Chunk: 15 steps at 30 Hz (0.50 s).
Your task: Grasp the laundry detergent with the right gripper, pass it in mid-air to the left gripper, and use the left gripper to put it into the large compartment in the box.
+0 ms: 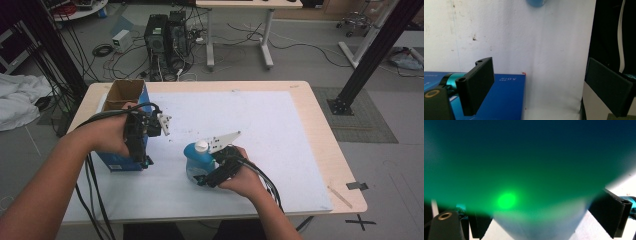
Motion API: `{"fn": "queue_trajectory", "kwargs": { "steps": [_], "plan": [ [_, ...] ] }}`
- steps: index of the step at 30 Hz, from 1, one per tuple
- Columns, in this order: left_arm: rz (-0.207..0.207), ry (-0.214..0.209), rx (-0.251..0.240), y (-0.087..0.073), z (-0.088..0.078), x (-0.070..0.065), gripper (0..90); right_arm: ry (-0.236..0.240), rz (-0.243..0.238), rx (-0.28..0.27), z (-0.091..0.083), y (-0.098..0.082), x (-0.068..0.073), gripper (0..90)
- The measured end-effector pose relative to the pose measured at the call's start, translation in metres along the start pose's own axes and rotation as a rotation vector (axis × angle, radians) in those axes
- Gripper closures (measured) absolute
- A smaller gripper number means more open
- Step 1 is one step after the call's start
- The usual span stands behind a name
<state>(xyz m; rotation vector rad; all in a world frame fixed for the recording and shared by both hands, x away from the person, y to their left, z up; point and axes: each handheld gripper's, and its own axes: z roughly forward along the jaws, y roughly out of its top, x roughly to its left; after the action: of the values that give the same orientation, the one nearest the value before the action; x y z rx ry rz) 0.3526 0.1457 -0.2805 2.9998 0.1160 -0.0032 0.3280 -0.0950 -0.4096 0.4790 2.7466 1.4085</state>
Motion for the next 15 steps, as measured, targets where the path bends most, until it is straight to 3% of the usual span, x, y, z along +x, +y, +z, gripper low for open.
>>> {"fn": "queue_trajectory", "kwargs": {
  "steps": [15],
  "plan": [
    [-0.005,0.006,-0.002,-0.0033,0.0002,-0.0007,9.1,-0.047,-0.014,-0.049,0.003,0.0028,0.0028,16.4]
  ]
}}
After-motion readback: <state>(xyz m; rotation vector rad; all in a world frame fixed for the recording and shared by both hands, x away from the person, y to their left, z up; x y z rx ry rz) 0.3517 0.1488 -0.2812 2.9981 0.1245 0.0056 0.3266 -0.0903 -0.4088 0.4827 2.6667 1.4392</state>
